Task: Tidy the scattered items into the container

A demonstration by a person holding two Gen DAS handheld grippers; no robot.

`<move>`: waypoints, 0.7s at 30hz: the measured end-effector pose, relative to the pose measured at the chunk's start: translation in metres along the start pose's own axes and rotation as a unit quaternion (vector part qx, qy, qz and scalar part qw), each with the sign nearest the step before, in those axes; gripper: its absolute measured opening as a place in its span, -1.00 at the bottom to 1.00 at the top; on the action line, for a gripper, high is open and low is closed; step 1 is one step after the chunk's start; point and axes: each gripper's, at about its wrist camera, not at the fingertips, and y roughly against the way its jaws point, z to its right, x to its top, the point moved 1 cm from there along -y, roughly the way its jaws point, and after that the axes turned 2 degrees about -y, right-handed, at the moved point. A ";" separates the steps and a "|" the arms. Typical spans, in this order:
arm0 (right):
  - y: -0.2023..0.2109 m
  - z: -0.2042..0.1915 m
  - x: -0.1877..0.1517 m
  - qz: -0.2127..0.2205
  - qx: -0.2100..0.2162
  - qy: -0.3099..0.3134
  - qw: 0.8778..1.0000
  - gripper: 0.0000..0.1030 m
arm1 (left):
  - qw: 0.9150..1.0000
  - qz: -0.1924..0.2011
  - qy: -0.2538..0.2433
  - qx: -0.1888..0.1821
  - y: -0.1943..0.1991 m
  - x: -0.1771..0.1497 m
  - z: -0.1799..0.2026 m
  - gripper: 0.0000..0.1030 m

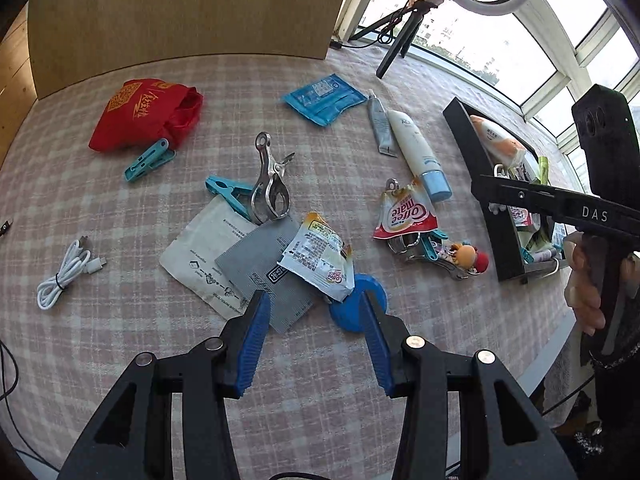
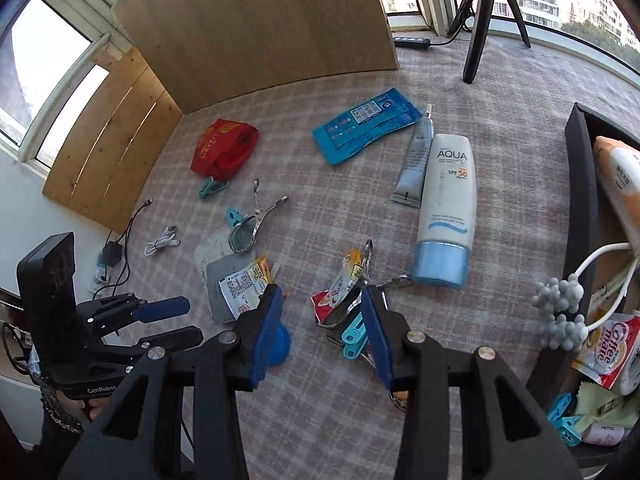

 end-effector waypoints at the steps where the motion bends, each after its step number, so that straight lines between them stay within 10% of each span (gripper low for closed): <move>1: -0.005 -0.001 0.002 -0.005 -0.001 0.001 1.000 -0.21 | 1.000 -0.006 0.004 -0.011 -0.006 -0.001 0.002 -0.16; 21: -0.065 0.000 0.016 -0.081 -0.026 0.025 0.996 -0.41 | 0.998 -0.037 0.056 -0.010 -0.055 0.015 -0.004 -0.17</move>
